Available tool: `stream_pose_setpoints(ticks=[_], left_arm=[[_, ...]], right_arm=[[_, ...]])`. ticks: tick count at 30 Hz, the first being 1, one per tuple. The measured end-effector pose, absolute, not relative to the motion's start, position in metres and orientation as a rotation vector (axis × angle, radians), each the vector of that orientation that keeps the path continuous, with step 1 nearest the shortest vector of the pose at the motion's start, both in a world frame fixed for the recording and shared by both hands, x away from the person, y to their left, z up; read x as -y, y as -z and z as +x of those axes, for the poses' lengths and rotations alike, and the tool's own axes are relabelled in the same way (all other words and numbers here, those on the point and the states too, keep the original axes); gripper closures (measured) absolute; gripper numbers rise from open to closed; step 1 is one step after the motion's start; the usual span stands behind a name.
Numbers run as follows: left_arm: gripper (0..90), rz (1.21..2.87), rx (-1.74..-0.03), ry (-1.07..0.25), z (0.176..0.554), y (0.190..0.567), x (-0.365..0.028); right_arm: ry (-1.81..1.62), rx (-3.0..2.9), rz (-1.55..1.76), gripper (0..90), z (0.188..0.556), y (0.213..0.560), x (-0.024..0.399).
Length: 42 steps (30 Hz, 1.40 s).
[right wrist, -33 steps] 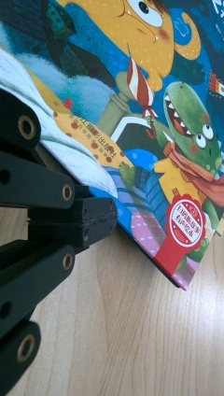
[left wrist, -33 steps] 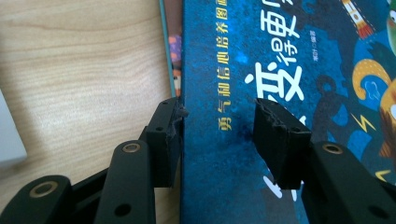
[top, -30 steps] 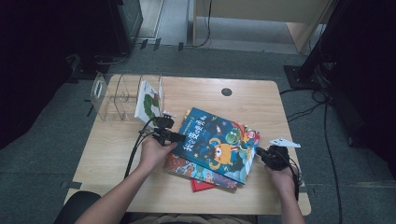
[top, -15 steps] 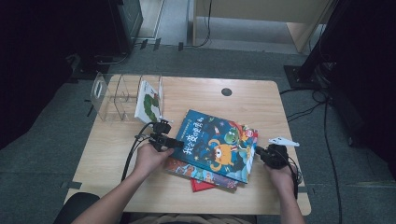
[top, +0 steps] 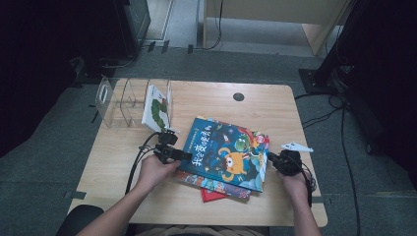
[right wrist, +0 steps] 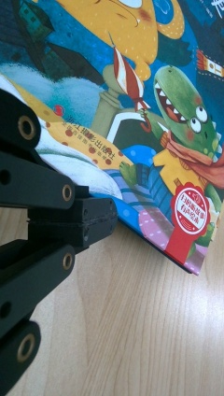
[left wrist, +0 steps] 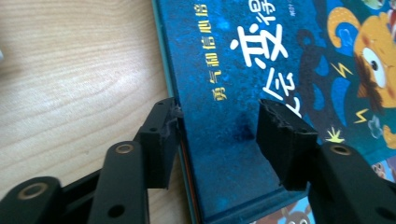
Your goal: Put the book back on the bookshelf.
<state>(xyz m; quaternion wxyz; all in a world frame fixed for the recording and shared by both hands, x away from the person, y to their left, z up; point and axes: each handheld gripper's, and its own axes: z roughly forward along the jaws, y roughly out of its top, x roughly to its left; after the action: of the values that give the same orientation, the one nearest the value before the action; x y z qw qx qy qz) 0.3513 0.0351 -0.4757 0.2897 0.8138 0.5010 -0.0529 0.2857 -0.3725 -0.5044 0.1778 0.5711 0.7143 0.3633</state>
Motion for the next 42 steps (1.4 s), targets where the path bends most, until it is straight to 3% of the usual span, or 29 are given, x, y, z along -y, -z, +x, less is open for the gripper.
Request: stream_pose_setpoints(ticks=[42], left_arm=[[36.1,2.124,-1.316,0.215,0.36,0.487,-0.058]], right_arm=[[-1.037,-2.118,1.517,90.0,0.304,0.506,0.351]])
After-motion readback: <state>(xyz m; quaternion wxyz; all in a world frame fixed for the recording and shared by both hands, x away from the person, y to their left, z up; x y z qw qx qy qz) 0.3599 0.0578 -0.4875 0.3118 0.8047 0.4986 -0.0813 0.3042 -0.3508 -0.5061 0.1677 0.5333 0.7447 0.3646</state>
